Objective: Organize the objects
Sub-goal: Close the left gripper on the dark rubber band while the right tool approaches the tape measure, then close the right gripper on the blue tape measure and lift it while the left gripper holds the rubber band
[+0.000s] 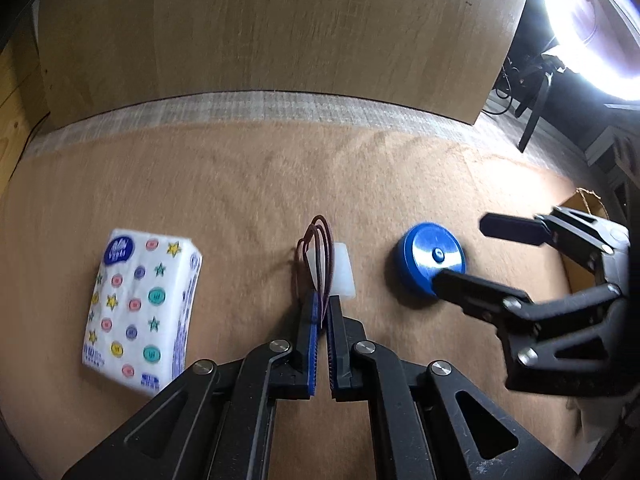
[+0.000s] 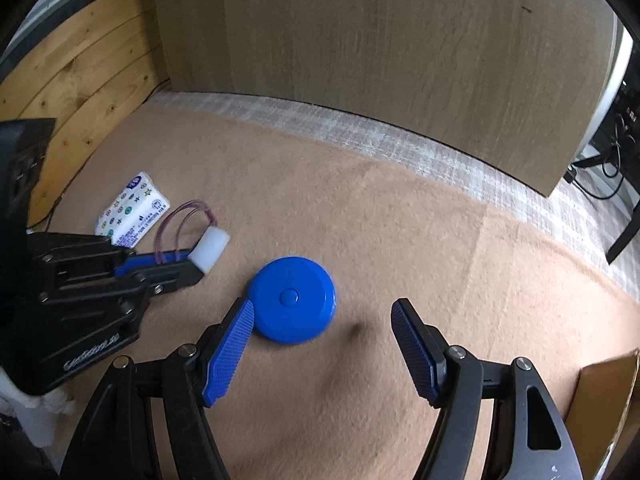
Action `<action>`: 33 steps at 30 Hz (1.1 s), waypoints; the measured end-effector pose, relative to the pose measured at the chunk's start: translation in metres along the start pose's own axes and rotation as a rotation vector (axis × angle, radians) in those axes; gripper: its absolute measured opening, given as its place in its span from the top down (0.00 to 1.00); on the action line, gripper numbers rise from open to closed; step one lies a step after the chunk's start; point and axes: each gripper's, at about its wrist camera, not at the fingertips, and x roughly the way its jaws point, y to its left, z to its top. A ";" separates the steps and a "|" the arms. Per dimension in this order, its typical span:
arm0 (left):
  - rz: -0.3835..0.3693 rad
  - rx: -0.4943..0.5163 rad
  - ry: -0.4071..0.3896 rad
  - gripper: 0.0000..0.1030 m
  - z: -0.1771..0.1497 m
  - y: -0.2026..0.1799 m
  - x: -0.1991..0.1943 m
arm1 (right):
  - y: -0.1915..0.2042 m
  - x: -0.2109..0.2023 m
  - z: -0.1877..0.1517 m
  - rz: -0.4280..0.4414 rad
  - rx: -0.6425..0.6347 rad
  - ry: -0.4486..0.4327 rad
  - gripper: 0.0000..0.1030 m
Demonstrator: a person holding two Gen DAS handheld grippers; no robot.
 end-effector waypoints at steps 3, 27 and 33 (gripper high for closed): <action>-0.021 -0.011 0.003 0.97 -0.005 0.002 -0.002 | 0.006 0.006 0.005 0.010 -0.021 0.016 0.34; -0.140 -0.032 0.018 0.92 -0.016 0.004 -0.016 | 0.022 0.019 0.010 -0.048 -0.100 0.034 0.51; -0.145 -0.047 0.006 0.89 -0.019 0.008 -0.021 | 0.024 0.017 0.008 -0.048 -0.113 0.039 0.55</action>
